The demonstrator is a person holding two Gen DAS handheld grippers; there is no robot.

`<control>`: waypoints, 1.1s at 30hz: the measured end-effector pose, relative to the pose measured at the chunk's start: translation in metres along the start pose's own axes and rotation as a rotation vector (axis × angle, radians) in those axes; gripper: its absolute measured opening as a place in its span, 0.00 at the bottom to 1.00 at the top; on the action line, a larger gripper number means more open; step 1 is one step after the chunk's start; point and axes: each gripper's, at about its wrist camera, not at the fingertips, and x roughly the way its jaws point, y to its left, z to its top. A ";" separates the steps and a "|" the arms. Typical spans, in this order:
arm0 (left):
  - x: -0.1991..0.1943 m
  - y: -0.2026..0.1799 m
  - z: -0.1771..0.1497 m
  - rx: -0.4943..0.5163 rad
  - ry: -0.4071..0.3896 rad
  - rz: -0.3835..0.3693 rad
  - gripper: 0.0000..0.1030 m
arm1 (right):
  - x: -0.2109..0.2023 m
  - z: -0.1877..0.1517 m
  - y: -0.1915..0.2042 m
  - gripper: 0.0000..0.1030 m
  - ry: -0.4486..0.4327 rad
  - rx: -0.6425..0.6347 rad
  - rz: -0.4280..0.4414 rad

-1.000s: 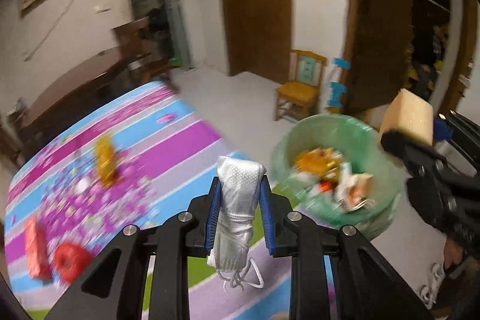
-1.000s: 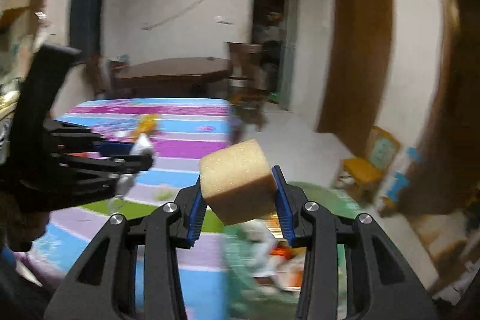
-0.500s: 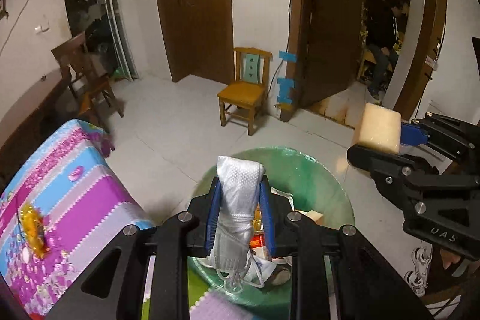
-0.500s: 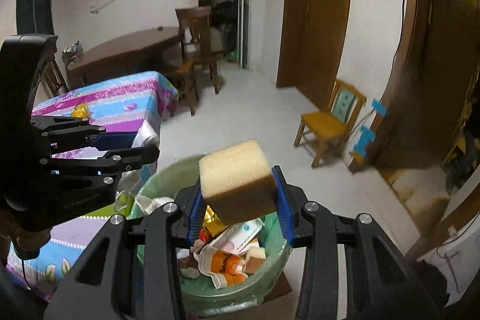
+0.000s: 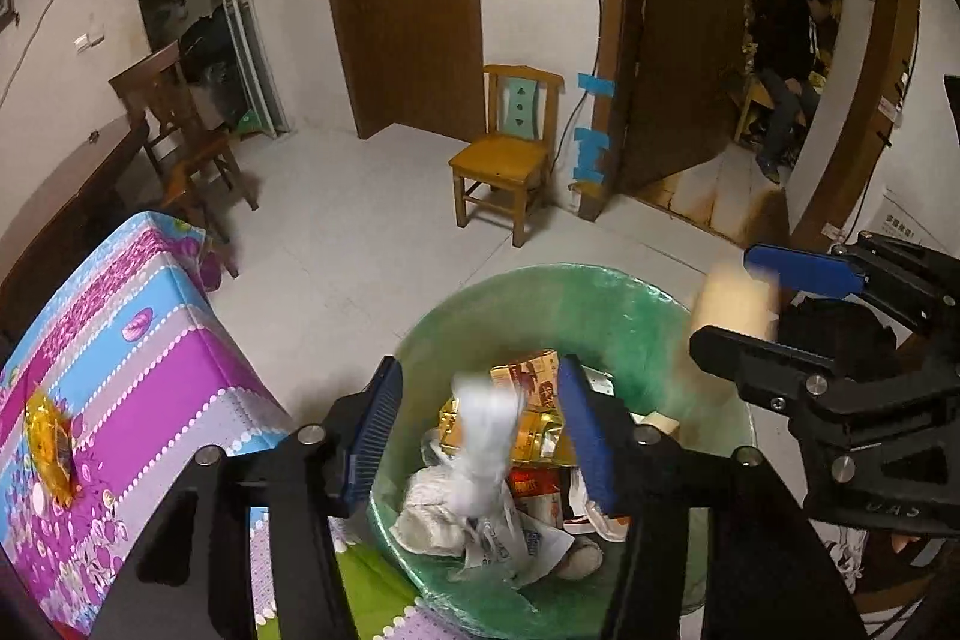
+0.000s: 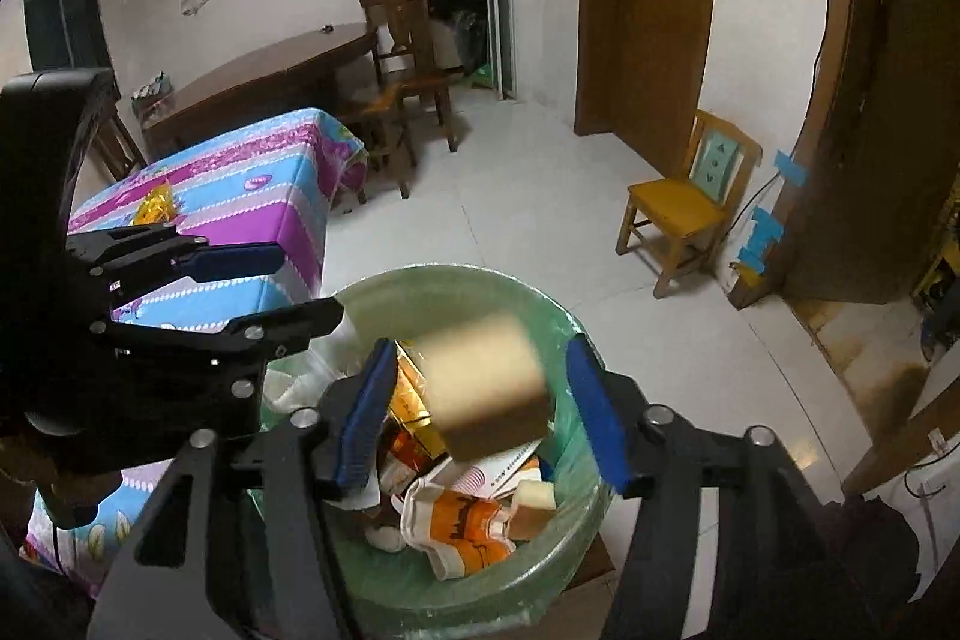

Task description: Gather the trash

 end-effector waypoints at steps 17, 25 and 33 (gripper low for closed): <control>-0.095 0.008 -0.078 -0.007 -0.284 0.193 0.86 | -0.100 -0.068 0.030 0.94 -0.354 0.188 -0.086; -0.150 0.011 -0.131 -0.038 -0.372 0.139 0.92 | -0.136 -0.105 0.072 0.94 -0.494 0.122 -0.290; -0.193 -0.003 -0.170 -0.003 -0.430 0.143 0.95 | -0.143 -0.127 0.090 0.94 -0.393 0.130 -0.334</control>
